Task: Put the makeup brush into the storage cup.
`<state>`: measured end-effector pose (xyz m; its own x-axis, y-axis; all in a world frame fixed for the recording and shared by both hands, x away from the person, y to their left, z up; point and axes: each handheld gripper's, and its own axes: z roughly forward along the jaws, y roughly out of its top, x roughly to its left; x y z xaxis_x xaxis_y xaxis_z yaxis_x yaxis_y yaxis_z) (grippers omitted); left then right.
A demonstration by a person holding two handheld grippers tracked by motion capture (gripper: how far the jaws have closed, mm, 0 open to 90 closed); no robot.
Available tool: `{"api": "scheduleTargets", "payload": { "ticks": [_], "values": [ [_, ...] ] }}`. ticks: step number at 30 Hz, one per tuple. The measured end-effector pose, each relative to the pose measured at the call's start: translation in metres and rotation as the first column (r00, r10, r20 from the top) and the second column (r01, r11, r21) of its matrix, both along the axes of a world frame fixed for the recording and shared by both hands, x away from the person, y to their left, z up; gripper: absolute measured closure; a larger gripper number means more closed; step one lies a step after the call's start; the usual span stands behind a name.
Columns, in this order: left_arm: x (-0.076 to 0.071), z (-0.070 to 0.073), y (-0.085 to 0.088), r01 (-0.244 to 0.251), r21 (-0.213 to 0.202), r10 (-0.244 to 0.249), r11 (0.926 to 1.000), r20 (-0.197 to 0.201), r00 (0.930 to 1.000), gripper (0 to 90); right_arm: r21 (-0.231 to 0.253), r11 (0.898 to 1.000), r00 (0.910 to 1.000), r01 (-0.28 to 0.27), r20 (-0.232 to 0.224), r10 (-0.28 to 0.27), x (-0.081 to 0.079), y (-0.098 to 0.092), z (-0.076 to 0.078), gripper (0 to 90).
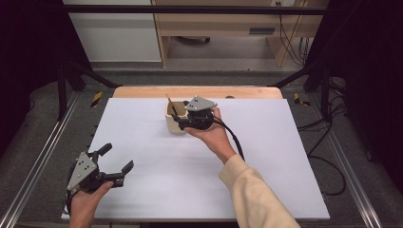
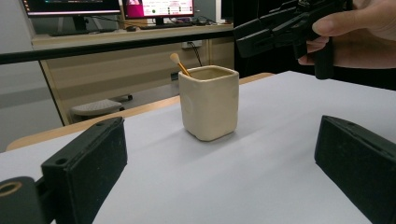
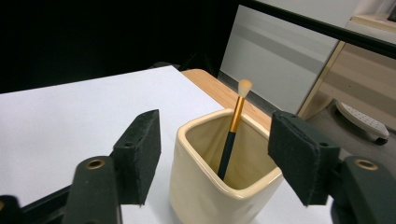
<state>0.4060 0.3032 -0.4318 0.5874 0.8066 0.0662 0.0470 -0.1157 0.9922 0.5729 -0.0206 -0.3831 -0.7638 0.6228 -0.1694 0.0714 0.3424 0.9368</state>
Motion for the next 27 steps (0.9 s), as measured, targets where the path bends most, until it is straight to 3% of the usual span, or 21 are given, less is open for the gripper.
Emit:
{"api": "scheduleTargets", "payload": {
  "ticks": [13,23,27],
  "values": [
    [0.000,0.000,0.000,0.000,-0.001,0.000,1.0000,0.001,1.0000,1.8,0.005,1.000,1.0000,0.006,-0.002,-0.006,-0.009,0.001,0.007,20.1],
    [0.000,0.000,0.000,-0.001,-0.002,0.001,1.0000,0.001,1.0000,1.5,0.019,1.000,0.9996,-0.001,-0.028,0.002,-0.014,-0.002,0.011,10.9],
    [0.000,0.000,0.001,-0.002,-0.004,0.002,1.0000,0.001,1.0000,1.3,0.037,0.999,0.9999,0.009,-0.009,-0.009,-0.017,-0.004,0.009,8.5]
  ]
}}
